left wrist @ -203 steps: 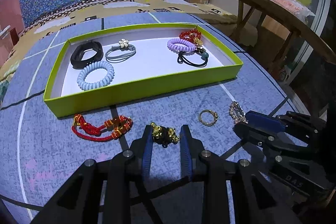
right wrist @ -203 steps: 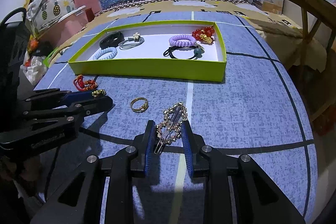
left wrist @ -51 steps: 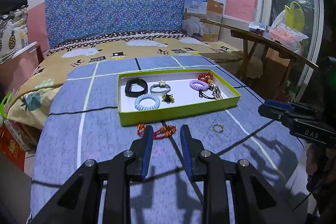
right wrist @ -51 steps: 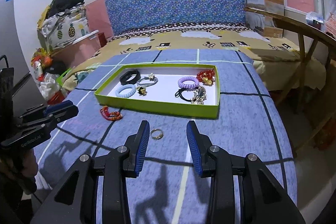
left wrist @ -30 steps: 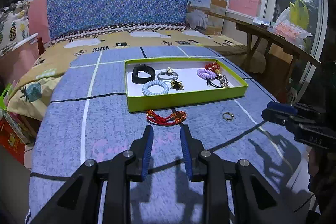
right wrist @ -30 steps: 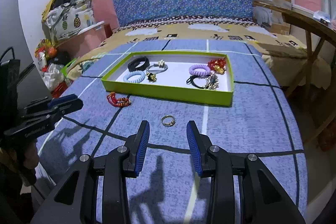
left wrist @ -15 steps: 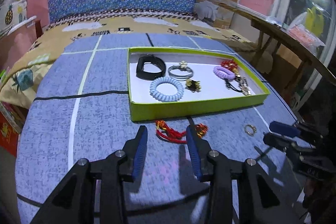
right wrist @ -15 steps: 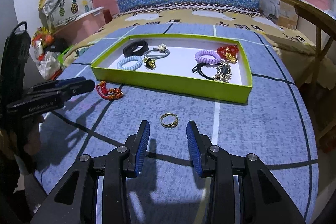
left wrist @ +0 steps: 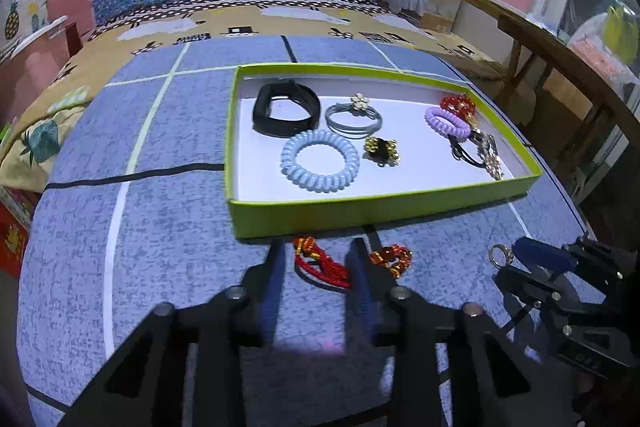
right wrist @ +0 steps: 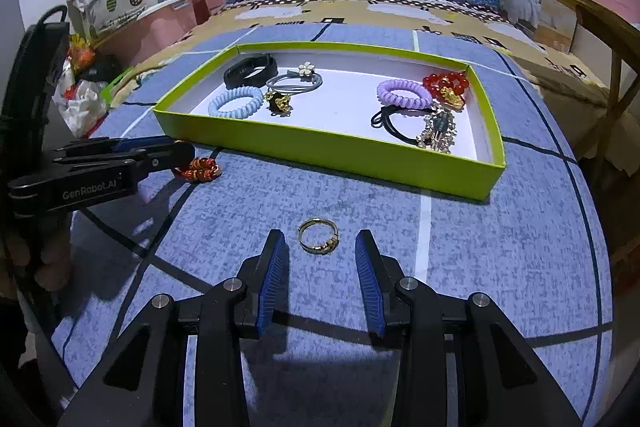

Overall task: Organize jewelry
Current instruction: 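Grasp the red braided bracelet with the left gripper while the right gripper grasps the gold ring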

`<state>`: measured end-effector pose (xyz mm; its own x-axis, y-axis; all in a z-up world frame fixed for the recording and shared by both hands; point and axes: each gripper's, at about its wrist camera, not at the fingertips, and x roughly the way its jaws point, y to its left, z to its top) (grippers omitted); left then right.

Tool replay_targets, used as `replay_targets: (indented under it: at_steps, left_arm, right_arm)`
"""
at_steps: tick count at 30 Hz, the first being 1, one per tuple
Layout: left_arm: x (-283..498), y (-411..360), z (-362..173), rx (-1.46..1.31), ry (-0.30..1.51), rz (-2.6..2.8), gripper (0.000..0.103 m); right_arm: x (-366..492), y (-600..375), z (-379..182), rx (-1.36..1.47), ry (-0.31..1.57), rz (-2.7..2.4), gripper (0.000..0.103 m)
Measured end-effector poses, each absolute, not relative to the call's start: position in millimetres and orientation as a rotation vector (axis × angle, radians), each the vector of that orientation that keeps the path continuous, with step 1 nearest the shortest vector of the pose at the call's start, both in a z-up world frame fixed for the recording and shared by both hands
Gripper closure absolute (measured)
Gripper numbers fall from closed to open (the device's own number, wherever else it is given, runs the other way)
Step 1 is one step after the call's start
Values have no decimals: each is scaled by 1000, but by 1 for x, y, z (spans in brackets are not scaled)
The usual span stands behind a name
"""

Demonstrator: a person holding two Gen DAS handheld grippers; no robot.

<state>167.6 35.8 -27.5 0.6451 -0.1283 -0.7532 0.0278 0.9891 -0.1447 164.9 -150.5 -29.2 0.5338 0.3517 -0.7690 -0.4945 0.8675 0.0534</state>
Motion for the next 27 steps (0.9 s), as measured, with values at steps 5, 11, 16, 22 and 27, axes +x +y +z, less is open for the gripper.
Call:
replay_targets:
  at_steps: [5,11,16,22,27]
  left_arm:
    - [168,29,-26,-89,866,-95,87]
    - [162,27,-22,-82,841,-109,93]
    - [149,26,-17,-92,808,-140,93]
    - [132,21,-5,-90,769,-170,93]
    - [124,19,6,-88,738,-185,93]
  right_arm:
    - [166,-146,-30,-207,869,507,66]
    - [164,-150,-30,-201,866,498,82]
    - [161,-153,-29,-186,857,499,82]
    - [153,-162,-22,-152,836,501,82]
    - [146,-167,-14,-134,813,502,82]
